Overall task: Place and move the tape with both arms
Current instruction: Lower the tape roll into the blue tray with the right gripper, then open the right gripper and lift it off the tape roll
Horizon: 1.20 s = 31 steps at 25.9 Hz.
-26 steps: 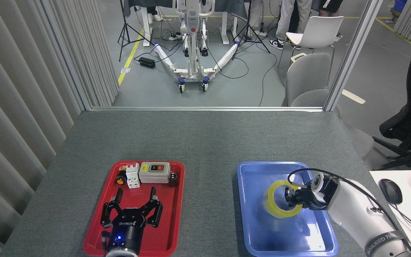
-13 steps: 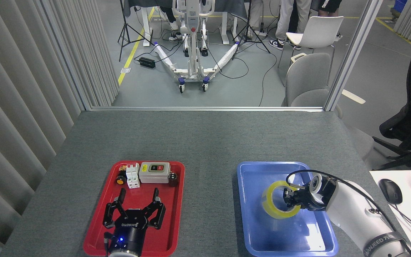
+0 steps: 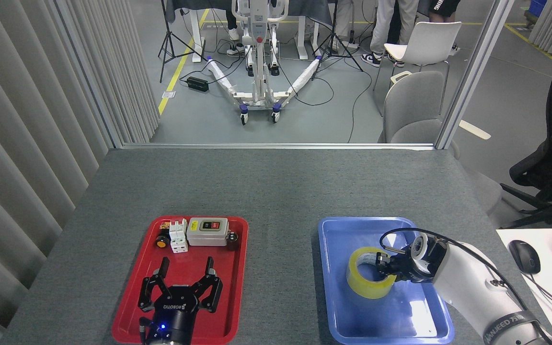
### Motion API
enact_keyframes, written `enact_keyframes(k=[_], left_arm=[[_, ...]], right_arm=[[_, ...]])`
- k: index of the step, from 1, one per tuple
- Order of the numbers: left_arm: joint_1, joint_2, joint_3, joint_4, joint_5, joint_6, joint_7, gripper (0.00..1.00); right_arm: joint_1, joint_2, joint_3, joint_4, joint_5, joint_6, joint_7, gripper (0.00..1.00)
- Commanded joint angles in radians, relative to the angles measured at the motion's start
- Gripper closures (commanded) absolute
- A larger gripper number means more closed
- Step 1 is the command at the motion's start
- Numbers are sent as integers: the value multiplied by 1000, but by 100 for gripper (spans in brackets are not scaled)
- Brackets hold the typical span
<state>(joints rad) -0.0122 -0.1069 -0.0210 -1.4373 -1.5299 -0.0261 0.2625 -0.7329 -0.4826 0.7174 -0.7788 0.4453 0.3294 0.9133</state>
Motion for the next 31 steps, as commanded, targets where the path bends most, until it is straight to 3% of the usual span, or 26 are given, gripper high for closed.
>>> enact_keyframes(k=[1,5,7,11,14,17,20,23,29,31], left_arm=[[12,1,0,-6,-1,0,-2,0],[14,0,-11,0,-1,0,-5,0],[11,0,-14,3,-1,2,-6,0],[9,0,-14,6,-1,2,-12,0],[9,1,-14,8,-1,3,-12,0],[8,1,-13,20,-1,3,-11,0],[11,1,-14,20,-1,3,-11,0],[11,1,-13,18,-1,3,-11,0],[9,0,-13,20,-1,3,-11,0],[8,0,-13,20,-1,2,-11,0]], right_arm=[[4,7,-4,-13,4,-1,-25,54],[12,-5,-13,-63,13,-53,-82,44],[21,-20,-30,-63,52,-90,-105,38],[119,-54,-219,-102,202,-233,-172,28],[239,-54,-450,-189,343,-378,-217,24],[360,-28,-639,-270,486,-509,-297,18],[411,18,-719,-353,553,-602,-359,16],[480,22,-779,-453,627,-659,-510,15],[615,73,-839,-619,912,-642,-1016,9],[673,88,-845,-675,920,-602,-1059,6]])
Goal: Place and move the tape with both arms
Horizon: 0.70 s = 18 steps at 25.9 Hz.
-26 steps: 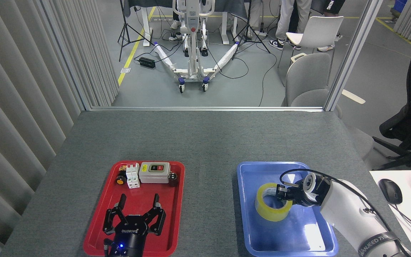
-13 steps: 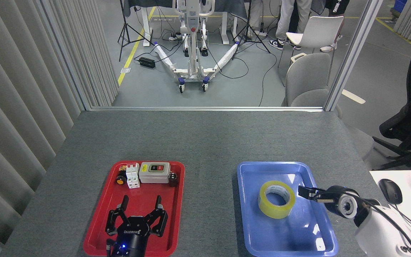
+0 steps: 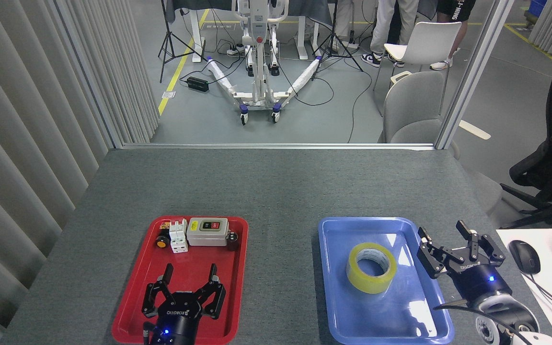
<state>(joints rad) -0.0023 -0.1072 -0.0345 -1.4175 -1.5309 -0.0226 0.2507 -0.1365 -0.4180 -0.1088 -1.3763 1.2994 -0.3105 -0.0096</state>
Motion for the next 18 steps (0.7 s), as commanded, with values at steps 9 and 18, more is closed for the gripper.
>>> enact_keyframes(k=[9,18], left_arm=[[-2,1,1,2,2,0,1,0],[-2,1,1,3,2,0,-1,0]], right_arm=[[298,76,24,-265,70,329,-119,2],[376,71,32,-274,61,321,-102,1]])
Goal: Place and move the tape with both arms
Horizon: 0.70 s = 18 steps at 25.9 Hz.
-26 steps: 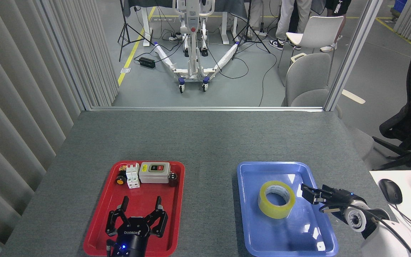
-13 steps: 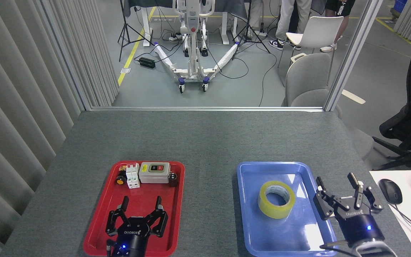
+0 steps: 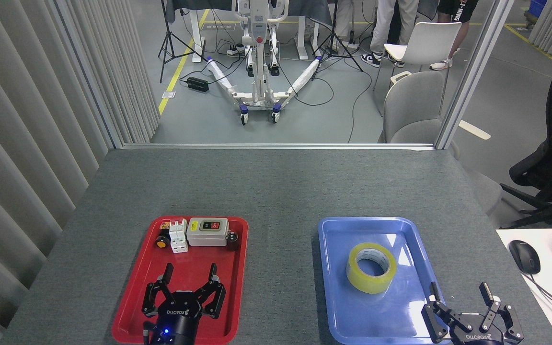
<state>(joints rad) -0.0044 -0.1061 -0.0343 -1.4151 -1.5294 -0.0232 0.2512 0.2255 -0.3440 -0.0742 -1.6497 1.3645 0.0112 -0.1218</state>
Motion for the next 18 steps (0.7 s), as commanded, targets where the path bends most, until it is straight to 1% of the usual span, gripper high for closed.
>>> enact_keyframes(k=[1,4,9,12,14,18], left_arm=[[0,0,1,1,0,0,0,0],[0,0,1,2,0,0,-1,0],[-2,0,1,2,0,0,0,0],[-2,0,1,7,0,0,-1,0],[-3,0,1,7,0,0,-1,0],[-3,0,1,8,0,0,-1,0]], right_arm=[[11,-4,-7,-1,-4,-1,22,1],[-5,-6,-6,10,-9,-1,31,1],[-74,2,-1,59,-12,-16,27,1],[-75,17,-10,83,-13,-85,27,1],[-78,37,-15,87,-13,-94,28,1],[-94,36,-12,87,-13,-94,33,1]])
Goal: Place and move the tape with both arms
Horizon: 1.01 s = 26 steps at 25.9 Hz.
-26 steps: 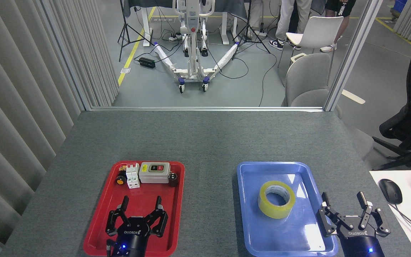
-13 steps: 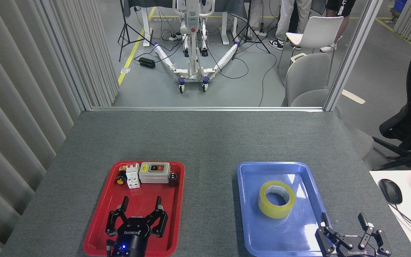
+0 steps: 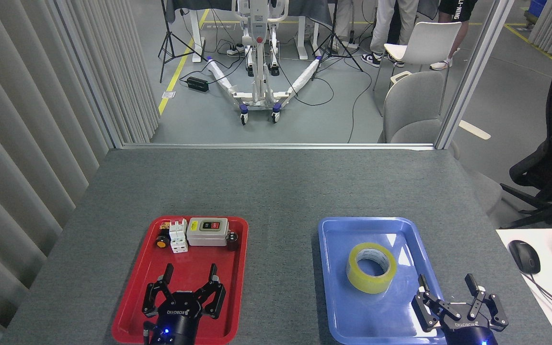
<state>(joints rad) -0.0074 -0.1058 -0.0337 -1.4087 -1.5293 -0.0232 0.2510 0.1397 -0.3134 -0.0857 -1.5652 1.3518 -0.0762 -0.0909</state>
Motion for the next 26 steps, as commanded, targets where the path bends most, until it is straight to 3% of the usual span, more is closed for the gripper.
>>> enact_keyframes(k=[1,4,9,26], left_arm=[[0,0,0,0,0,0,1,0],[-2,0,0,2,0,0,-1,0],[-2,0,0,2,0,2,-1,0],[-14,2,2,2,0,2,1,0]], right_arm=[[-2,3,3,2,0,-11,3,1],[12,-6,14,-9,-19,-2,-1,1],[14,-15,37,-30,-174,1,2,1],[34,-26,37,-30,-178,0,3,1]])
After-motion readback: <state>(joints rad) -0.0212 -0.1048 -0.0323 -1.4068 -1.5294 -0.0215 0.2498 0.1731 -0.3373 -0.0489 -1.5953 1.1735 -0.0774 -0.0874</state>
